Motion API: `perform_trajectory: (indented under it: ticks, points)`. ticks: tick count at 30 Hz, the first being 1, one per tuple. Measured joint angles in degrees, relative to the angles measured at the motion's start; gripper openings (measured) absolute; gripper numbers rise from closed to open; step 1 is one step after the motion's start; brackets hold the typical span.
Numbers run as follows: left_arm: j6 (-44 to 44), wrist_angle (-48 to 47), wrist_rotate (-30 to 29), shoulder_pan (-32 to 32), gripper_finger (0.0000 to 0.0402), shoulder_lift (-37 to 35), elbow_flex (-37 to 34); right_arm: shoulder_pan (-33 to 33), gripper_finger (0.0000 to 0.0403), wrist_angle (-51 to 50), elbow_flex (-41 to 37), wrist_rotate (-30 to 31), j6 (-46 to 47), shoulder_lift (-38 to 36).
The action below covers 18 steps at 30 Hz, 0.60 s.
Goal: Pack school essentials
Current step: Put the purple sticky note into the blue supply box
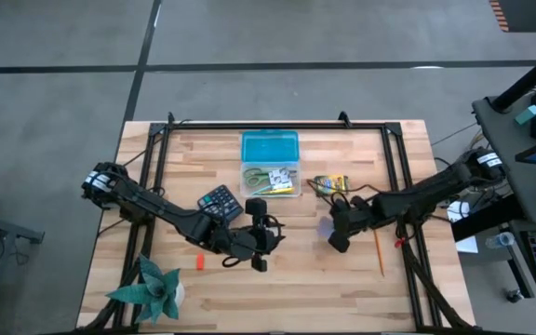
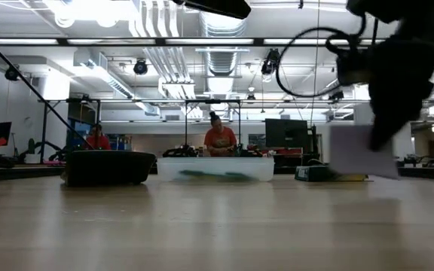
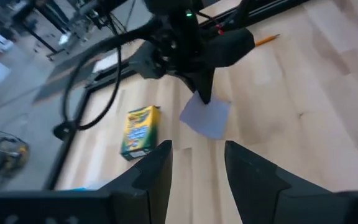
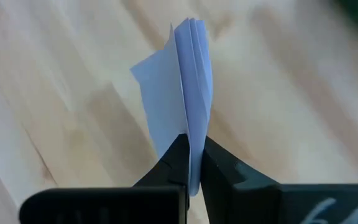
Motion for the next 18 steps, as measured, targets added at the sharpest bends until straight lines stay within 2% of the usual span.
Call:
perform_trajectory:
  ticks: [5,11,18]
  points:
    - [3.2,2.1,-1.7,0.3,0.0130,0.0,-1.1,-5.6,0.0013,0.4,3.6,1.5,-8.7,-0.9]
    - [5.4,4.3,-2.6,0.6,0.0130,-1.6,-3.4,-14.3,0.0013,1.3,8.7,1.1,-21.3,1.6]
    - [6.5,5.6,-4.4,1.7,0.0130,-10.0,-8.0,-25.0,0.0013,0.9,19.0,-8.7,-40.2,7.8]
